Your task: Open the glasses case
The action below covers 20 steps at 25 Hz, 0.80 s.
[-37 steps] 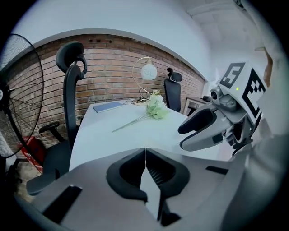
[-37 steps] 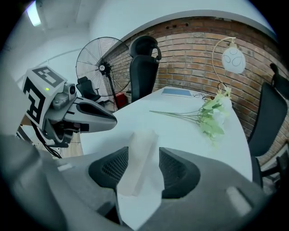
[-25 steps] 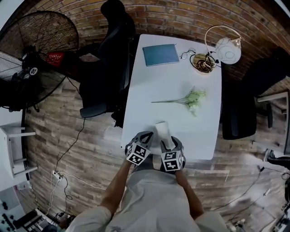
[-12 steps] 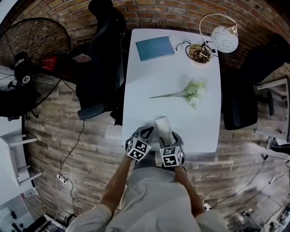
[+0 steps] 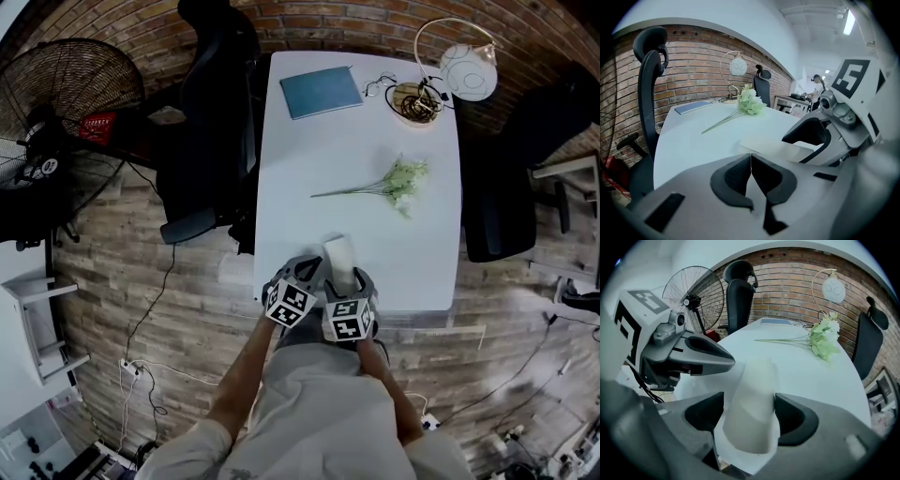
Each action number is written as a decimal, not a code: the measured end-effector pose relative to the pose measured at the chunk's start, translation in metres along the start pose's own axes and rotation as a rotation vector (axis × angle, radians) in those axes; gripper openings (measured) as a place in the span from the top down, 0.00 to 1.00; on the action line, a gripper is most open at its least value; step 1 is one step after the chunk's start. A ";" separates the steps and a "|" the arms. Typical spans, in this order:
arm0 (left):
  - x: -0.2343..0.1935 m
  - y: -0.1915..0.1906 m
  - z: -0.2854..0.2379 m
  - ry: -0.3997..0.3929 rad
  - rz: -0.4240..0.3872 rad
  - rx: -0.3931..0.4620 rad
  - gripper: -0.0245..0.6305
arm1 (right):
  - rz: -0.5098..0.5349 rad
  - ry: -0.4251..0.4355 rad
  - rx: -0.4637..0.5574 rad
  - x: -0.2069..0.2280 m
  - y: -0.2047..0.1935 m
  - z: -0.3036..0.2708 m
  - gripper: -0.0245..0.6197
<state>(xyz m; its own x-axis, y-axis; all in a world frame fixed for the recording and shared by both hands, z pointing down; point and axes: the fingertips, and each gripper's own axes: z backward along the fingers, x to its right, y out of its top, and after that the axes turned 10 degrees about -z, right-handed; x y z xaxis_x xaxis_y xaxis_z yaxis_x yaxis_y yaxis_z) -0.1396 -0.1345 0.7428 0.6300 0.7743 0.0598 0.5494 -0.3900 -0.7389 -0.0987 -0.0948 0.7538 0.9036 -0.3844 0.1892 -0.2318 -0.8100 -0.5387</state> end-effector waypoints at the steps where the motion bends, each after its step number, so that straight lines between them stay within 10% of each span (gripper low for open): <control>1: 0.000 0.000 -0.001 -0.003 -0.001 -0.001 0.95 | 0.003 -0.008 -0.005 0.000 -0.001 -0.002 0.45; 20: 0.006 -0.003 -0.024 -0.054 -0.022 -0.033 0.95 | 0.000 -0.016 -0.045 0.008 -0.009 -0.006 0.45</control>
<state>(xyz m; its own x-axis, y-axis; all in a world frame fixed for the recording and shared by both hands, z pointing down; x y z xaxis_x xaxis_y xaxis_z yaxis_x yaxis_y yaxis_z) -0.1245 -0.1407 0.7612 0.5873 0.8085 0.0385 0.5812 -0.3882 -0.7152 -0.0915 -0.0934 0.7652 0.9091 -0.3778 0.1757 -0.2476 -0.8290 -0.5014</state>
